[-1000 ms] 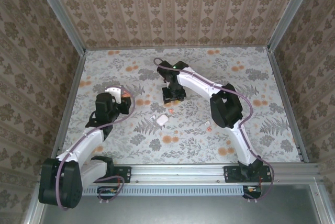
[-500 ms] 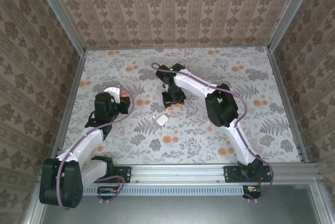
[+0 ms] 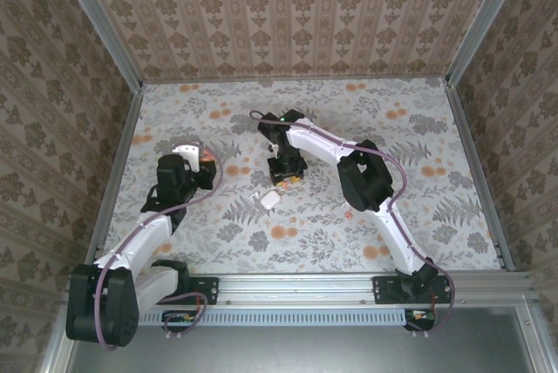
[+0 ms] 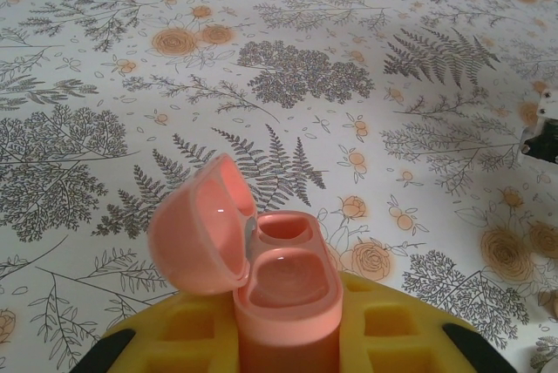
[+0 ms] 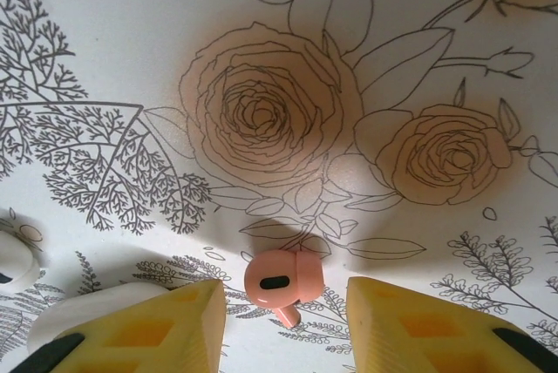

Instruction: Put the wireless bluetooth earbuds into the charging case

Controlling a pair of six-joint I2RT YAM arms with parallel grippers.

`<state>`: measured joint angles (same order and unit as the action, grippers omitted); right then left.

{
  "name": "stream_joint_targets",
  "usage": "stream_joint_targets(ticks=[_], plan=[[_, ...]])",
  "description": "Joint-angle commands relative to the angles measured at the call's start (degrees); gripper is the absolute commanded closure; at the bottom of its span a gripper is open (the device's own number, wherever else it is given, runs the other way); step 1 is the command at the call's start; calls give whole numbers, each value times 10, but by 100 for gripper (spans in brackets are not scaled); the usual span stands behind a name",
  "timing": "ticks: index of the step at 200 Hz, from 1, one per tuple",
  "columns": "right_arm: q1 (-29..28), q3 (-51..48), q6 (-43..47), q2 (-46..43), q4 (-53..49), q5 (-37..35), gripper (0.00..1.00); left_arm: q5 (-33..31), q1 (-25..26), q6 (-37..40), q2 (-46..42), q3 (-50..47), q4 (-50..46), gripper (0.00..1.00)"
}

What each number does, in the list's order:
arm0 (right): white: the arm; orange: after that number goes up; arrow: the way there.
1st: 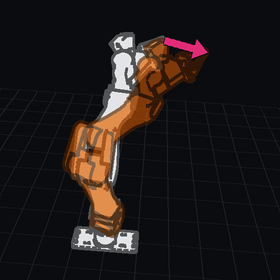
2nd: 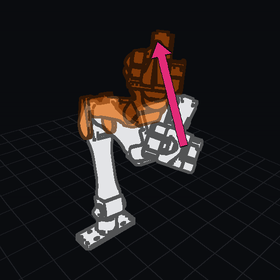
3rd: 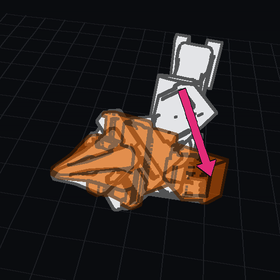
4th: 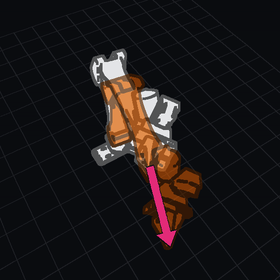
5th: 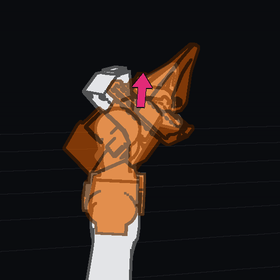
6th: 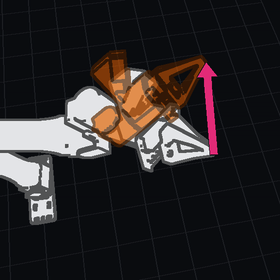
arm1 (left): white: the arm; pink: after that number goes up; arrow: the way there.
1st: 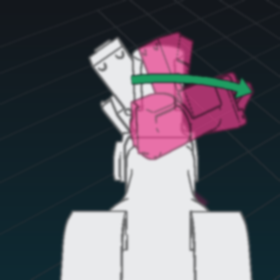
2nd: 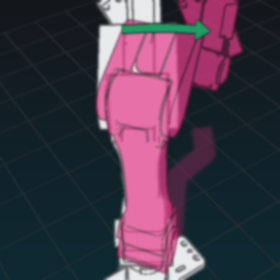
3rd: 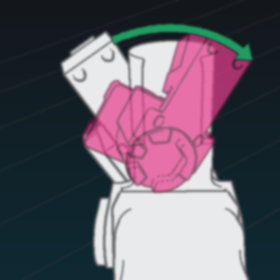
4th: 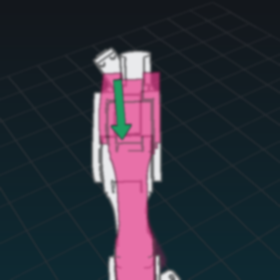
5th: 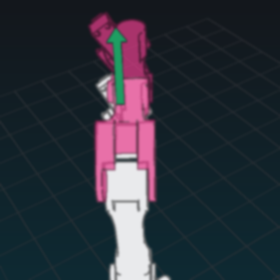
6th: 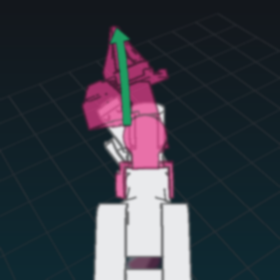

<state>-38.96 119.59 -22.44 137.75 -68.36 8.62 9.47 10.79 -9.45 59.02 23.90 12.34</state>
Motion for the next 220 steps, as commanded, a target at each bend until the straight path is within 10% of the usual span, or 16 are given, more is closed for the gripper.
stream_joint_targets(ticks=[1,220], plan=[[-3,15,8,15,-7,13,59,5,-4,-5,-11,15,9,82],[-3,-118,-15,-80,138,-13,73,56,0,-13,13,4,54,83]])
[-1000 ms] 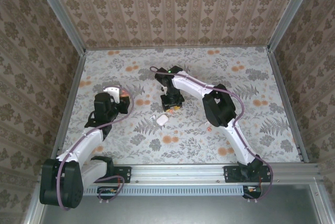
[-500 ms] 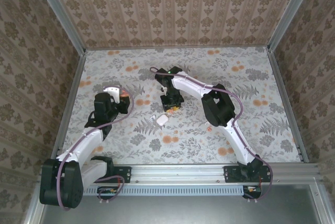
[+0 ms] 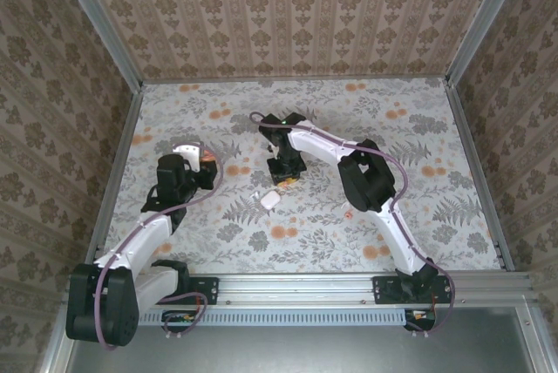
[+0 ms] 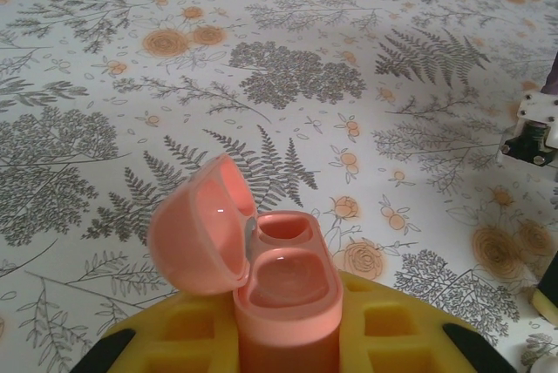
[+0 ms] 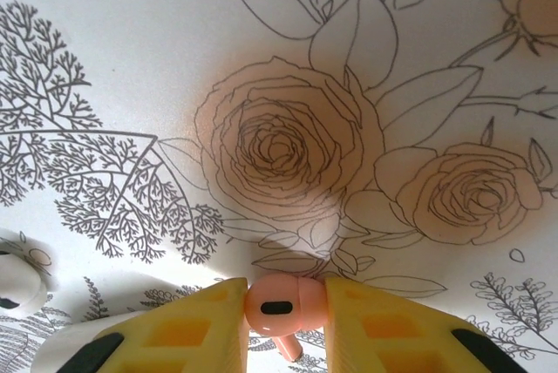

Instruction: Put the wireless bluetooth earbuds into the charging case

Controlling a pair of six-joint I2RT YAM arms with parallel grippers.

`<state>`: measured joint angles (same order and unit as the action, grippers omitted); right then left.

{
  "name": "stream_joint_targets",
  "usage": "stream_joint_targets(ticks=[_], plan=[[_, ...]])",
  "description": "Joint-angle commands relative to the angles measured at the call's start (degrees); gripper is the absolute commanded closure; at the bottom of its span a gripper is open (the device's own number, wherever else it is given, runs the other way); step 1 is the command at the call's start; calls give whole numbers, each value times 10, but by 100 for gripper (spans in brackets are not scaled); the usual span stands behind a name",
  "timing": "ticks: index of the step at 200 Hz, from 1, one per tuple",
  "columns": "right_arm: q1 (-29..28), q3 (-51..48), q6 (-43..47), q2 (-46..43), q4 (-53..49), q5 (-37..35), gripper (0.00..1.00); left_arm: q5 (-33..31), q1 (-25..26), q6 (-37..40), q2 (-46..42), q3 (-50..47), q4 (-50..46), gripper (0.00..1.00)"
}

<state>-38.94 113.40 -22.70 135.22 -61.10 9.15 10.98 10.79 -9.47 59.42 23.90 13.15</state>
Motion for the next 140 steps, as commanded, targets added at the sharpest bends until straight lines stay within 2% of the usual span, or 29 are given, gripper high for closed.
stream_joint_targets(ticks=[1,51,96,140], plan=[[-3,-59,-13,-57,68,-19,73,42,0,-13,10,4,47,83],[2,-261,-30,-217,268,-33,74,118,55,6,60,-15,167,84],[10,-462,-34,-375,480,-52,74,126,148,65,117,-7,242,83],[18,-584,-33,-478,630,-60,73,99,226,79,165,-25,368,83]])
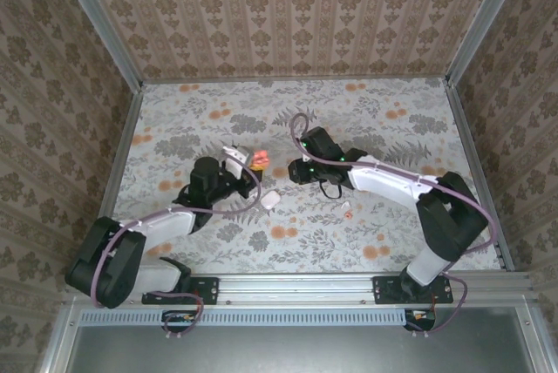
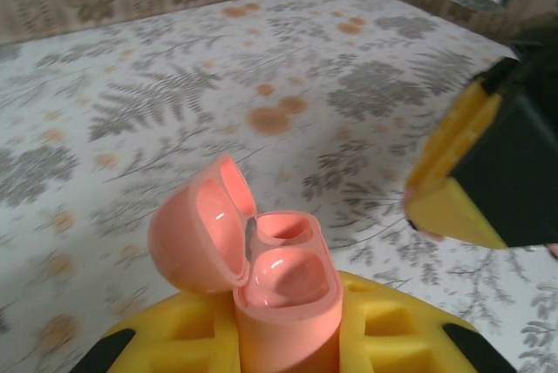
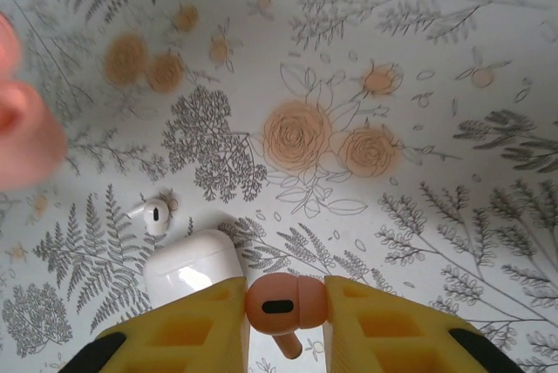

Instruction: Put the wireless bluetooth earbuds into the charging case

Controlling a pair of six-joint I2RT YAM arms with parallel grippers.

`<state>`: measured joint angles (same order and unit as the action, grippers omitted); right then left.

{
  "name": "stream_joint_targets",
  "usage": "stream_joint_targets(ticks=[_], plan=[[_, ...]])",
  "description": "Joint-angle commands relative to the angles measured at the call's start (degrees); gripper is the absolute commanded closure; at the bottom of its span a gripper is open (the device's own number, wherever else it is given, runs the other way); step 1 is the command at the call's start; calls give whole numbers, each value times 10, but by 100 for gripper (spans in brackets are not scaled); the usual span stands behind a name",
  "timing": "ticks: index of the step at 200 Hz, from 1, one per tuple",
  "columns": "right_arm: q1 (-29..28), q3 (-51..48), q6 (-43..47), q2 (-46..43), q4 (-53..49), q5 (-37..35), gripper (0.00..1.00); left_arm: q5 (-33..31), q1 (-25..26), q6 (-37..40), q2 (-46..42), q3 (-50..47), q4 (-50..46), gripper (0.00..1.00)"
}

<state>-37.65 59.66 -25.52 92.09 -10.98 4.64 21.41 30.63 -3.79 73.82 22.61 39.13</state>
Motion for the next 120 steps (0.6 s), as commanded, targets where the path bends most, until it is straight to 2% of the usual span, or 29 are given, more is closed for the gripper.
stream_joint_targets(ticks=[1,63,120], plan=[[5,-47,-5,-49,132,-16,73,-7,29,22,22,-12,111,83],[5,-146,9,-164,281,-21,73,-6,76,14,125,-21,283,83],[-4,-209,-18,-190,419,-7,73,4,103,36,162,-8,340,84]])
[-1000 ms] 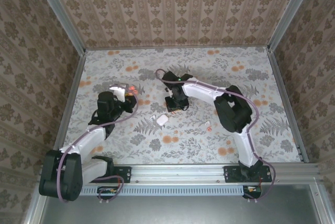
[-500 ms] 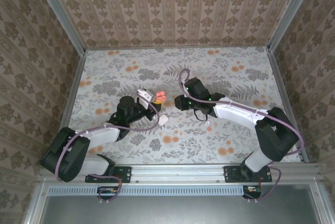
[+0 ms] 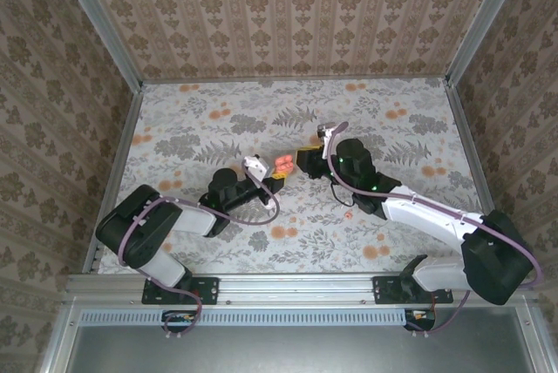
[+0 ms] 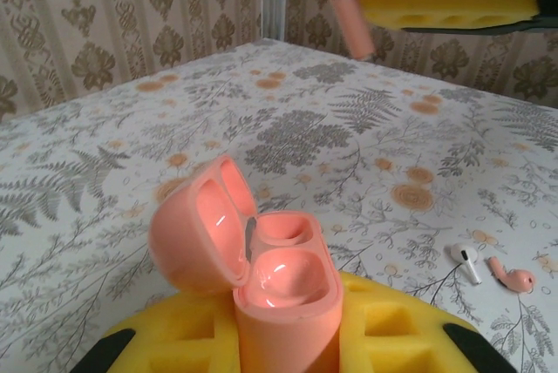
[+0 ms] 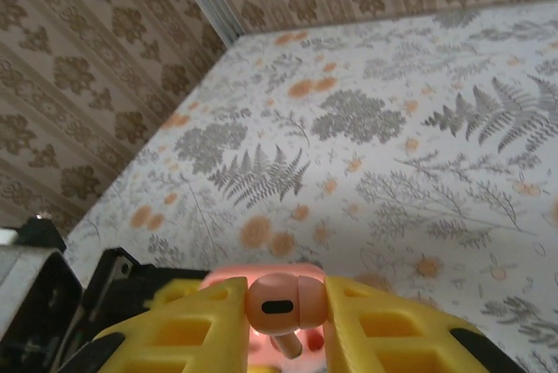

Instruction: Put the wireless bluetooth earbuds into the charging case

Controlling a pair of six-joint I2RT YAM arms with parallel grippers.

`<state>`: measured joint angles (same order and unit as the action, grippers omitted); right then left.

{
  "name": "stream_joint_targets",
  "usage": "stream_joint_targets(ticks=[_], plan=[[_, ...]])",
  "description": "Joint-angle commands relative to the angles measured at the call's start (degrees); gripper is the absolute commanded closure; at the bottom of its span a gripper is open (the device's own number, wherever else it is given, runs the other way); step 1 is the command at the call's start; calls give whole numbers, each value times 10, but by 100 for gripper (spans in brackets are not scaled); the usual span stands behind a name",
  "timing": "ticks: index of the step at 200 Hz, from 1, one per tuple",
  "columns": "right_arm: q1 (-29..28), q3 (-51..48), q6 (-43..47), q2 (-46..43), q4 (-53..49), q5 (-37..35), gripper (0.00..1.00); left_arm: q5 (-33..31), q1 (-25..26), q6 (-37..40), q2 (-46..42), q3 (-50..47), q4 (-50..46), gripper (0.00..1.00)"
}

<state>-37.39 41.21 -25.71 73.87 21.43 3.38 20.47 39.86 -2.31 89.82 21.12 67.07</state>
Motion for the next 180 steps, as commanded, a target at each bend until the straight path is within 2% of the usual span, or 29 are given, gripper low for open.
stream_joint_targets(ticks=[1,29,67,180], plan=[[-6,-25,-17,-8,98,6,73,13,11,22,2,7,61,84],[-14,-45,-39,5,162,20,74,13,25,31,-2,10,63,84],[-25,-59,-54,12,198,22,74,-7,36,38,-3,10,65,84],[-48,-96,-101,27,246,3,74,-20,36,23,-17,14,67,84]])
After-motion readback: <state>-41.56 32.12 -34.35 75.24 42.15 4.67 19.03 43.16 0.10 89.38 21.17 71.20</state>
